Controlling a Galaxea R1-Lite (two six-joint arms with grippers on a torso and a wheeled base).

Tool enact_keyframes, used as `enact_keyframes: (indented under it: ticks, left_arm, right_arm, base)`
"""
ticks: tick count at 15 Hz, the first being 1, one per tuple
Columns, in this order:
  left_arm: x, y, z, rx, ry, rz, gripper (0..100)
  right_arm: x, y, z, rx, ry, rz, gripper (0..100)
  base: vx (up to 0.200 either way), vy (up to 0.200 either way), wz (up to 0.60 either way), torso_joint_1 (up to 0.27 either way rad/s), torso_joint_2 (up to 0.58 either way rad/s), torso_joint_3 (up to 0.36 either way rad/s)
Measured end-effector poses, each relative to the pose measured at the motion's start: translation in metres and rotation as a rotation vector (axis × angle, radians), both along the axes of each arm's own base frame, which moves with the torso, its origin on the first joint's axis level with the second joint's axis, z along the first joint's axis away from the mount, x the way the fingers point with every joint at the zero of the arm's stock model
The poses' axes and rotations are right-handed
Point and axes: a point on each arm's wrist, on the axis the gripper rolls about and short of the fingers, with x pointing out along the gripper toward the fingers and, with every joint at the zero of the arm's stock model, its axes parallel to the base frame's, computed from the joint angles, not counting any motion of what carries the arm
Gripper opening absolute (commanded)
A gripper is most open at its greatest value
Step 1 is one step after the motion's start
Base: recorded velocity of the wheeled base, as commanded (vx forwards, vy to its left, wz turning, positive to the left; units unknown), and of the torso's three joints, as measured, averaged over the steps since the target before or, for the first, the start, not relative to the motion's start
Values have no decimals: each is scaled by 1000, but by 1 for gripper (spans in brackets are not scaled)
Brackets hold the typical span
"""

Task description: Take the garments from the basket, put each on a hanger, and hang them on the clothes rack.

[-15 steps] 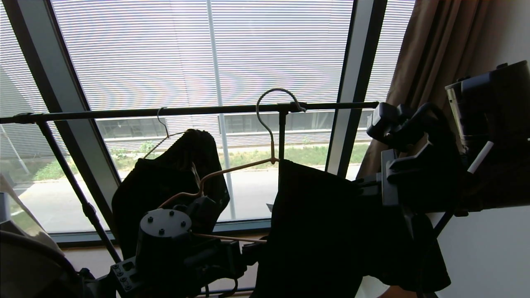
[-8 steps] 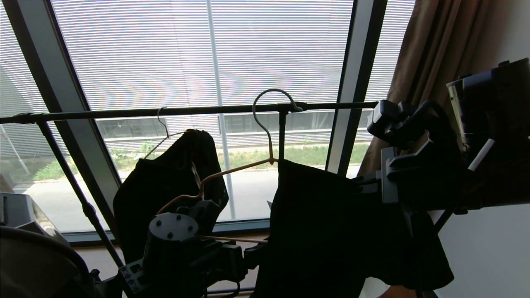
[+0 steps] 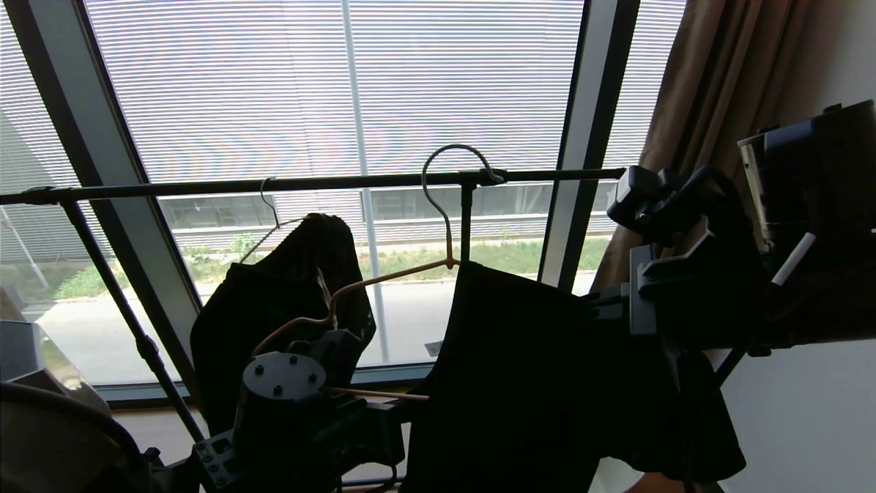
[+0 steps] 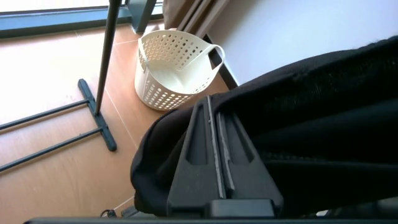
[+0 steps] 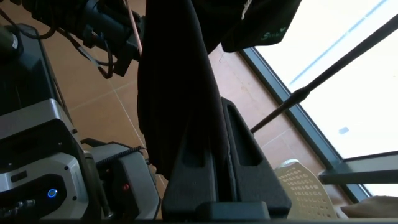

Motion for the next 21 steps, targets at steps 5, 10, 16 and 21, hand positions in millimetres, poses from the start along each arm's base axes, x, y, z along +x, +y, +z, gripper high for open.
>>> enact_keyframes:
  ticks: [5,10,16,21]
  left_arm:
    - [-10,10,7,-5,-10,2,0]
    - [-14,6,12,-6,-35,-33,0]
    - [-19,14,19,-17,-55,-24,0]
    - [-18,31,22,9,-81,21,0]
  right_arm:
    - [9,-10,-1,1,5,-54,0]
    - [18,-5,-6,17,19,-73,0]
    - [24,-10,-11,10,32,-100,0]
    - [21,-23,-14,12,48,-123,0]
  base:
    - [0,0,0,0,0,0]
    - [0,0,0,0,0,0]
    - [0,0,0,0,0,0]
    - [0,0,0,0,0,0]
